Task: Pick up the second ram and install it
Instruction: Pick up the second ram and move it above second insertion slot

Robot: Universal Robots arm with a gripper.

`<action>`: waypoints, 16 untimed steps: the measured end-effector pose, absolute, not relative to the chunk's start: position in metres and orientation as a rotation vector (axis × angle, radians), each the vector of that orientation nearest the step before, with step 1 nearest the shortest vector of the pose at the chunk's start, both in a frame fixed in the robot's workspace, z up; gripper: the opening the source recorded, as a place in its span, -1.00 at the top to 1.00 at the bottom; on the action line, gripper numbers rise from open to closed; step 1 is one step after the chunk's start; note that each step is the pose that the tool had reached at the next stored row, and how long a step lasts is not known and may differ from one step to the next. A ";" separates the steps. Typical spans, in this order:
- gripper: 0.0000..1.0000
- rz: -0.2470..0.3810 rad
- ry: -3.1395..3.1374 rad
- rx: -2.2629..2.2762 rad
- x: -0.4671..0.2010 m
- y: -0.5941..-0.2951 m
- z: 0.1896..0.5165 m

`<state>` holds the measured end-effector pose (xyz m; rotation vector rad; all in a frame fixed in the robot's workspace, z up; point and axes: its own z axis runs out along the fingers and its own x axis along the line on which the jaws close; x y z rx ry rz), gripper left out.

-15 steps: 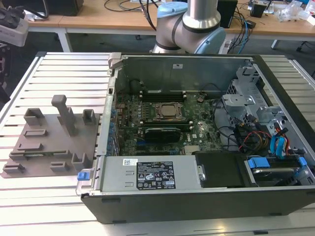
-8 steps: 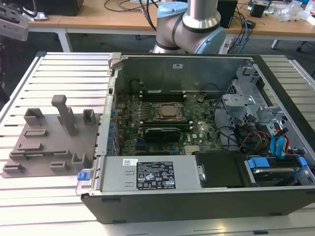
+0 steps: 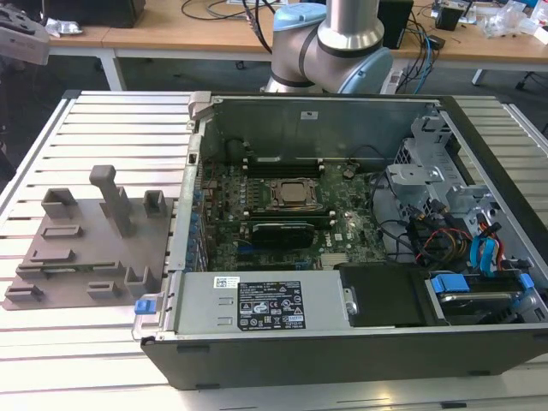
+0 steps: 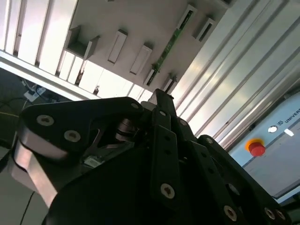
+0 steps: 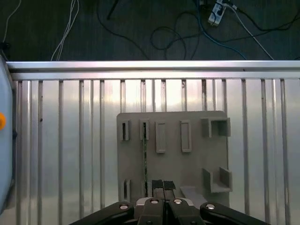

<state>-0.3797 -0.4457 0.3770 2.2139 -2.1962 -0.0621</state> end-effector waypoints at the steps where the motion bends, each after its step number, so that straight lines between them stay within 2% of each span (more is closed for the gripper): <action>1: 0.80 -0.062 -2.174 2.236 -0.380 -0.446 0.377; 16: 0.80 -0.057 -1.891 2.473 -0.380 -0.446 0.377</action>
